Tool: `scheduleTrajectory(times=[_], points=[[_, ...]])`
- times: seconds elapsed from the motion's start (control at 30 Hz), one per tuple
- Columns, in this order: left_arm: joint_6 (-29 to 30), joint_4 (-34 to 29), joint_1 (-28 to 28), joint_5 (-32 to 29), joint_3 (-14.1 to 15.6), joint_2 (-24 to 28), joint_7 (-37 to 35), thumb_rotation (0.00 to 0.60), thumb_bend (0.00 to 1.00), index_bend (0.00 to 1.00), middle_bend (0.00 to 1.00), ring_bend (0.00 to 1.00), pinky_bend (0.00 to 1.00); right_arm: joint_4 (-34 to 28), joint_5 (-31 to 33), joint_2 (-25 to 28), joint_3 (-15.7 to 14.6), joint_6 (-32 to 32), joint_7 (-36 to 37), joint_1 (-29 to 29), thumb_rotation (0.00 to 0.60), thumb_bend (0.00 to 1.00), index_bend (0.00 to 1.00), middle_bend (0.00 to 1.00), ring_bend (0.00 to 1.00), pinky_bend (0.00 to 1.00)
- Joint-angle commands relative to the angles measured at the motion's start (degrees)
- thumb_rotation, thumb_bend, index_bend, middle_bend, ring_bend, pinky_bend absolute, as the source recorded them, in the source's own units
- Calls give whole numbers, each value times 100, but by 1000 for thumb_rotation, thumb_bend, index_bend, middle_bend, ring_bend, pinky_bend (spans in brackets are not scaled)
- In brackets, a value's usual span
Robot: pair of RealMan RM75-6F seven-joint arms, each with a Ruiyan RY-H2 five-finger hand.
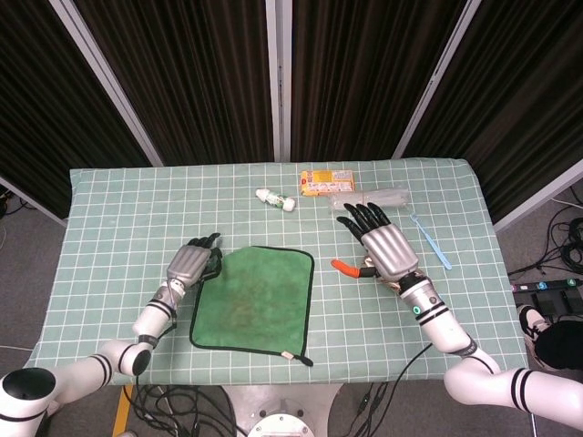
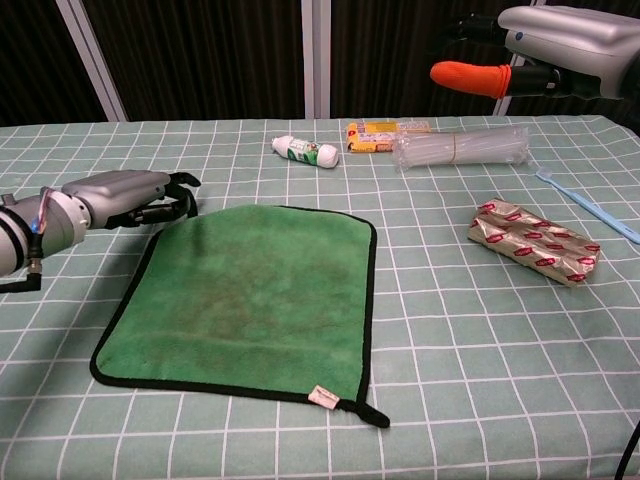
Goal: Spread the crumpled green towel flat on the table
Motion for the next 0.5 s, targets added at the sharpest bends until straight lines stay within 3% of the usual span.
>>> scheduleTrajectory(times=[0.03,0.5], points=[[60,-200,5,103,24,34,-35,0,632,461,144,142,175,20,-4,6,-5,5,18,-16,0,191,132,7,0,0],[503,-1637,159,674,394,490,359,0,624,476,144,143,175,59,-93,18,-5,43,152,-89,1,189,132,7,0,0]])
